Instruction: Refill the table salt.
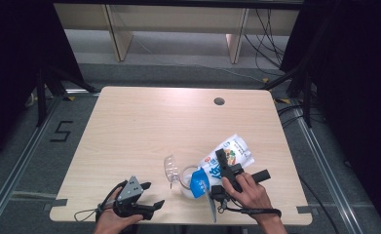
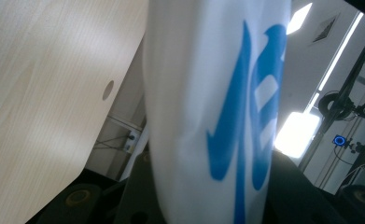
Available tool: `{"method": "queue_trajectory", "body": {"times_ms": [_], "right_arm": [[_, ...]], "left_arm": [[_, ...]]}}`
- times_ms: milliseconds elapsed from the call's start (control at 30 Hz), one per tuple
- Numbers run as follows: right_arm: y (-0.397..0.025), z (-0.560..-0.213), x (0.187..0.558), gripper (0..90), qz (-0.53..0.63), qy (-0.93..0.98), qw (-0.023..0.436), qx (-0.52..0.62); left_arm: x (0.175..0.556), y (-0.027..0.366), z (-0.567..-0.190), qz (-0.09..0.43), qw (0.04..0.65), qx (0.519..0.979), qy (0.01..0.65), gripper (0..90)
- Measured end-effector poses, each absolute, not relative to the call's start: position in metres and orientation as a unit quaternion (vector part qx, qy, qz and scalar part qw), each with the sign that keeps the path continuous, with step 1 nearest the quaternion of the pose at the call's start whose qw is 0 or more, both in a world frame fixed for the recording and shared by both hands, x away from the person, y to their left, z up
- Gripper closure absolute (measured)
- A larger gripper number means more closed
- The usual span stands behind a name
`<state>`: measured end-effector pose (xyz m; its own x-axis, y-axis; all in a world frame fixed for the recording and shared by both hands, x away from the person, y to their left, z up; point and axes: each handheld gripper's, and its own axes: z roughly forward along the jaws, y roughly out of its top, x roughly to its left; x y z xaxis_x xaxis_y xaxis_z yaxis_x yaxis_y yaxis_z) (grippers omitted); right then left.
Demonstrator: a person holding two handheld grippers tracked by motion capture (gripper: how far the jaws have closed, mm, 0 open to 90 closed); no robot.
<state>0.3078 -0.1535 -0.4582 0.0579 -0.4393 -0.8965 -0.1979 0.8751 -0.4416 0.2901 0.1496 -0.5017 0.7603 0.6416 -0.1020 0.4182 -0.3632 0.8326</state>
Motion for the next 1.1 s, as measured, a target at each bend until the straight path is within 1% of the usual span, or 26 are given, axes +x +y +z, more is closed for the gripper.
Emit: {"method": "queue_trajectory", "body": {"times_ms": [67,100,233,400,500,567,733,1000,1100], "right_arm": [[-0.1543,-0.4604,0.3070,74.1,-0.079,0.686,0.689,-0.219],[-0.1537,-0.4599,0.3068,74.2,-0.080,0.686,0.689,-0.219],[-0.1539,-0.4599,0.3069,74.5,-0.079,0.686,0.689,-0.219],[-0.1523,-0.4559,0.3080,74.8,-0.091,0.676,0.687,-0.248],[-0.1533,-0.4572,0.3077,75.0,-0.086,0.683,0.685,-0.238],[-0.1530,-0.4569,0.3077,75.1,-0.088,0.679,0.688,-0.242],[-0.1529,-0.4567,0.3075,75.3,-0.088,0.683,0.684,-0.241],[-0.1547,-0.4593,0.3072,75.7,-0.082,0.684,0.688,-0.228],[-0.1545,-0.4590,0.3071,75.8,-0.083,0.683,0.688,-0.231]], "left_arm": [[0.2890,0.1489,-0.5020,0.118,0.463,0.813,0.333,22.0],[0.2900,0.1496,-0.5017,0.121,0.462,0.817,0.324,22.0],[0.2899,0.1490,-0.5019,0.120,0.465,0.814,0.327,22.0],[0.2899,0.1491,-0.5019,0.120,0.465,0.814,0.327,22.0],[0.2900,0.1500,-0.5015,0.121,0.458,0.817,0.328,22.0],[0.2890,0.1484,-0.5022,0.116,0.466,0.811,0.335,22.0],[0.2904,0.1503,-0.5014,0.123,0.457,0.819,0.324,22.0],[0.2902,0.1498,-0.5016,0.121,0.460,0.817,0.326,22.0],[0.2891,0.1488,-0.5022,0.118,0.463,0.812,0.335,22.0]]}}
